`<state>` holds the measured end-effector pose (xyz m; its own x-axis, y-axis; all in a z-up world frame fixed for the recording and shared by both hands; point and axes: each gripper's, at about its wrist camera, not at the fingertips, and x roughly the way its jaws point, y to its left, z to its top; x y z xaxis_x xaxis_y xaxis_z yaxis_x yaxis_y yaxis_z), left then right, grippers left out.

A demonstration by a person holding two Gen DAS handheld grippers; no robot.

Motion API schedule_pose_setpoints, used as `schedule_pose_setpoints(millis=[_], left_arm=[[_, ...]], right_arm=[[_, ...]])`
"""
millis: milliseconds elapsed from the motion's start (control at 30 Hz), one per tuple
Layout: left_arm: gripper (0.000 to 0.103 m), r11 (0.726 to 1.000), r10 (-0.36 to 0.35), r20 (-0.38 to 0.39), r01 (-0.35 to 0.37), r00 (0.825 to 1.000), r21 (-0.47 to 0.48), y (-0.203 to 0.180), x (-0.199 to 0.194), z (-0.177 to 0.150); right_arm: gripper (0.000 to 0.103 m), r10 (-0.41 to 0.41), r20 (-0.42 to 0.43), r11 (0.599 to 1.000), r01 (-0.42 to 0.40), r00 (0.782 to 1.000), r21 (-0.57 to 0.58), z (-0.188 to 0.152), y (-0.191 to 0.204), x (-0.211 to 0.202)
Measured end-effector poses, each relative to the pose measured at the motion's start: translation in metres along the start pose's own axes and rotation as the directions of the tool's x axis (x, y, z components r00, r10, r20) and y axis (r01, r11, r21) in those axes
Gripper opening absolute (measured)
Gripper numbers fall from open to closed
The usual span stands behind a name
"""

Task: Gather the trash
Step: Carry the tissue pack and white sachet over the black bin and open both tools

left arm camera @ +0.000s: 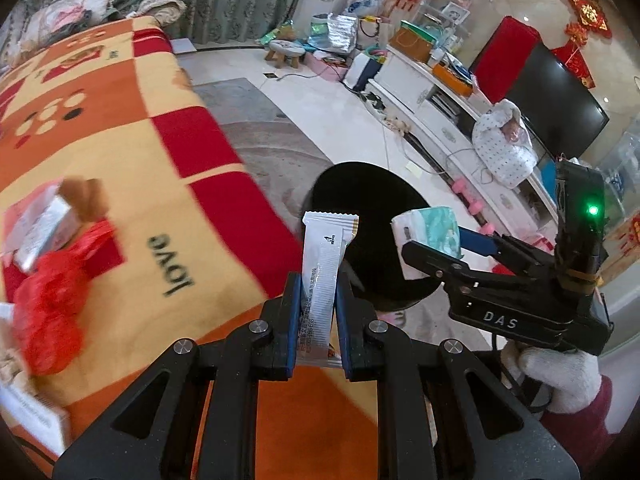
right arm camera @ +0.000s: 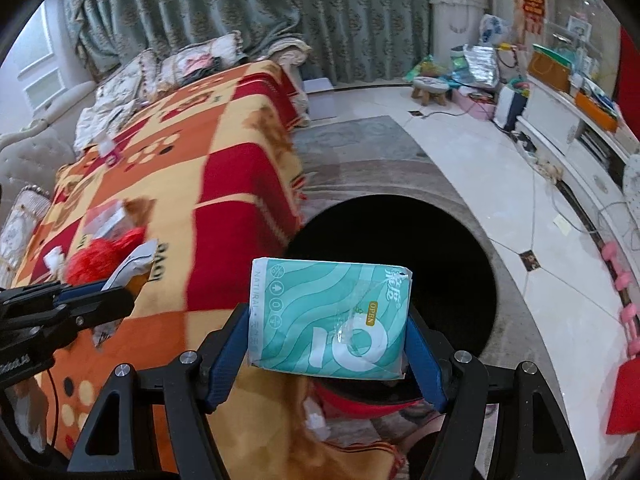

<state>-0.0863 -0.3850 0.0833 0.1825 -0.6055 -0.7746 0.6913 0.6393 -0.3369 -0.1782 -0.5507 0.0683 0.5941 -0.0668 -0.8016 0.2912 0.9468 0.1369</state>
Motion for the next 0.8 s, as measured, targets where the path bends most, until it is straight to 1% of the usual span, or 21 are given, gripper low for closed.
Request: schedule_pose_setpoints(millis=[167,300,467,500,533,567,600,633,800], left_arm=[[0.014,0.999,-0.043,-0.018,0.043,0.999,-0.009,-0.018,0.023,0.014],[0.014,0.998,-0.063,-0.024,0.063,0.998,-0.009,-0.028,0.039,0.023],[0.015,0.995,-0.09,-0.019,0.089,0.996,-0.036,-0.033,0.056,0.032],[0.019,0.995,-0.09,-0.019,0.089,0.996,-0.038,-0.033,0.058,0.033],[0.029,0.995,-0.089,-0.02,0.088,0.996,-0.039,-0.033,0.06,0.033],[0.037,0.995,-0.09,-0.022,0.089,0.996,-0.042,-0.032,0.06,0.033],[0.049,0.995,-0.094,-0.023,0.093,0.995,-0.048,-0.031,0.06,0.032],[0.051,0.994,-0.1,-0.021,0.098,0.995,-0.054,-0.03,0.059,0.032],[0.051,0.995,-0.081,-0.017,0.08,0.997,-0.054,-0.028,0.051,0.028]], right_arm=[[0.07,-0.011,-0.003,0.999,0.011,1.0,0.038,0.002,-0.029,0.008],[0.07,-0.003,-0.001,0.998,0.003,1.0,0.057,0.004,-0.044,0.012],[0.072,-0.004,0.01,0.998,0.003,1.0,0.069,0.008,-0.059,0.016],[0.073,-0.002,0.011,0.998,0.001,1.0,0.07,0.008,-0.059,0.017],[0.075,-0.002,0.01,0.997,0.001,1.0,0.071,0.009,-0.061,0.018],[0.081,-0.005,0.009,0.997,0.005,1.0,0.074,0.01,-0.063,0.019],[0.084,-0.009,0.013,0.997,0.008,1.0,0.078,0.009,-0.064,0.02],[0.087,-0.009,0.016,0.997,0.008,1.0,0.083,0.009,-0.064,0.021],[0.087,-0.006,0.022,0.994,0.004,1.0,0.11,0.006,-0.07,0.018]])
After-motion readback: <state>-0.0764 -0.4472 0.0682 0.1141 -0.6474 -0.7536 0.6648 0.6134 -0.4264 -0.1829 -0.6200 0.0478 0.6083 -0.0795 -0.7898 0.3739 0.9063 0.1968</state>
